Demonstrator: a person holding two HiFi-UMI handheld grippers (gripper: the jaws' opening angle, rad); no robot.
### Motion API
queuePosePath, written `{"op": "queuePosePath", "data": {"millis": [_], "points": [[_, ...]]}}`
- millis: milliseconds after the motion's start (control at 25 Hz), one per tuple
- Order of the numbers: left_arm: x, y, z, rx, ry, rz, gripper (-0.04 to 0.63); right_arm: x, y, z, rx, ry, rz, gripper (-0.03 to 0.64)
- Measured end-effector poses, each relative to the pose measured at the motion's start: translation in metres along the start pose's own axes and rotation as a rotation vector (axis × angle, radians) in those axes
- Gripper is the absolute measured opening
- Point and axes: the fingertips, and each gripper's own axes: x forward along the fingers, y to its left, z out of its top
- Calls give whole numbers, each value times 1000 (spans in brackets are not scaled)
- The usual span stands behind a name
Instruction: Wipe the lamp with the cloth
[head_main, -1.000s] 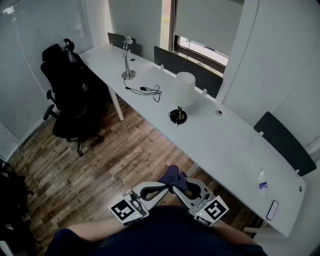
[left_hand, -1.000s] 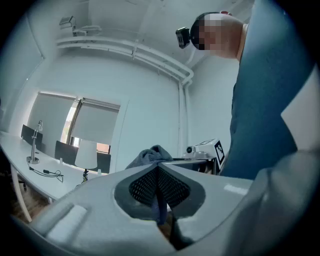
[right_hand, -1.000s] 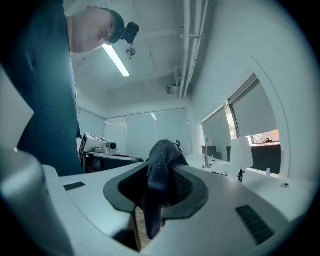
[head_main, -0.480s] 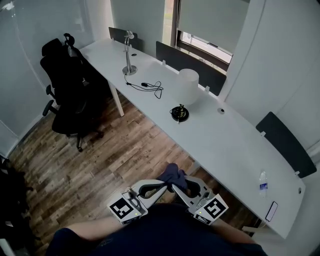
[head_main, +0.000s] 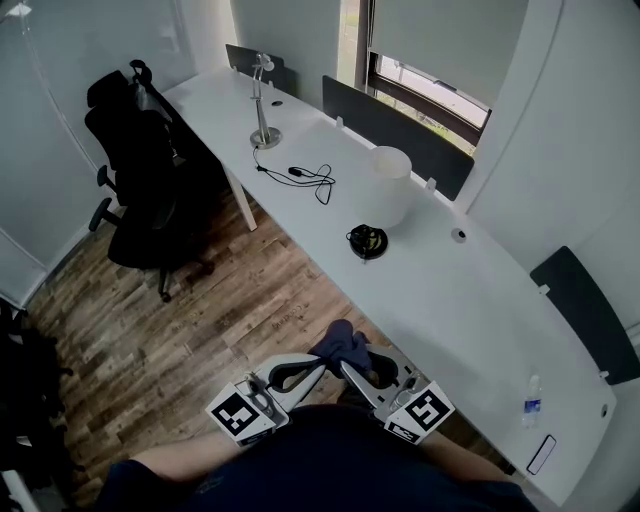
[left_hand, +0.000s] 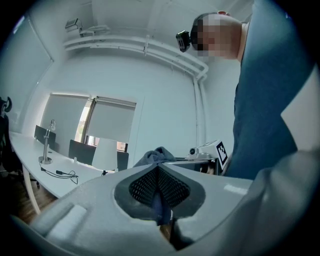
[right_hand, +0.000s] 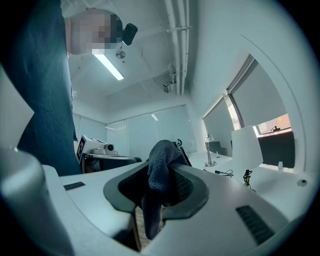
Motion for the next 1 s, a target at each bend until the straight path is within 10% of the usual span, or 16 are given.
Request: {"op": "queuePosePath", "data": {"millis": [1000], "points": [[219,155,53,17,-14,120,2,45,-325,72,-28,-84,-60,94]]}}
